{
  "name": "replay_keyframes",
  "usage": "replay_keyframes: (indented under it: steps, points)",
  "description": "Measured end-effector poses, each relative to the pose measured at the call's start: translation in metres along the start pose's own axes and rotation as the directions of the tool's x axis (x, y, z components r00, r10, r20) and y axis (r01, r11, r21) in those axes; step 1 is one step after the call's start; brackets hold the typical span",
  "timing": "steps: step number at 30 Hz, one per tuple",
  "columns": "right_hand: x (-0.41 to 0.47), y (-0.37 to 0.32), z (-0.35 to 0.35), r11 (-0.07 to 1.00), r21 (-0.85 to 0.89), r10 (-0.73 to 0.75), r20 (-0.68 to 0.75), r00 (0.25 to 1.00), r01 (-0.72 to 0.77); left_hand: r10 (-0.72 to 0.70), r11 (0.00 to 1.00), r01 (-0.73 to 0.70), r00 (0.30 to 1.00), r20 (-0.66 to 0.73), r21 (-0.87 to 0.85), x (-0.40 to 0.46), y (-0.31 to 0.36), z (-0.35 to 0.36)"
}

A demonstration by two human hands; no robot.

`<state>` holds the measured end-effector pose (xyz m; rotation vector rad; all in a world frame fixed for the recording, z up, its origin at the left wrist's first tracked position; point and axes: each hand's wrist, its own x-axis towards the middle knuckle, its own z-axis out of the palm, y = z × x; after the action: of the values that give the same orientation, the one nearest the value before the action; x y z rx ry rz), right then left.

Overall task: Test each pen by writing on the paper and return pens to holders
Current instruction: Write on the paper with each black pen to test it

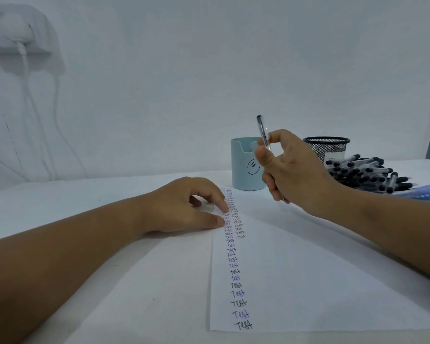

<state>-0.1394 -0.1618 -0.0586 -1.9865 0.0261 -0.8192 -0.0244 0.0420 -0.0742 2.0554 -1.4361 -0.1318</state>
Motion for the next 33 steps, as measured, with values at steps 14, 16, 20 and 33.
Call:
replay_keyframes:
  steps: [14, 16, 20, 33]
  points:
    - [0.003, 0.013, -0.006, 0.836, -0.418, -0.317, 0.162, 0.934, 0.356, -0.025, 0.999, 0.023, 0.998, -0.057, -0.035, 0.001, -0.002, 0.002]
    - [0.004, 0.017, -0.009, 0.832, -0.427, -0.316, 0.159, 0.935, 0.354, -0.045, 0.999, 0.043, 0.997, -0.069, -0.024, 0.002, -0.001, 0.003]
    - [0.011, 0.018, -0.016, 0.836, -0.453, -0.249, 0.187, 0.950, 0.308, -0.067, 0.998, 0.068, 0.989, -0.129, 0.002, 0.003, 0.002, 0.005]
    - [0.052, 0.008, -0.155, 0.590, -0.803, 0.017, 0.115, 0.993, 0.083, 0.079, 0.990, -0.059, 0.984, -0.161, 0.126, -0.001, -0.001, 0.009]
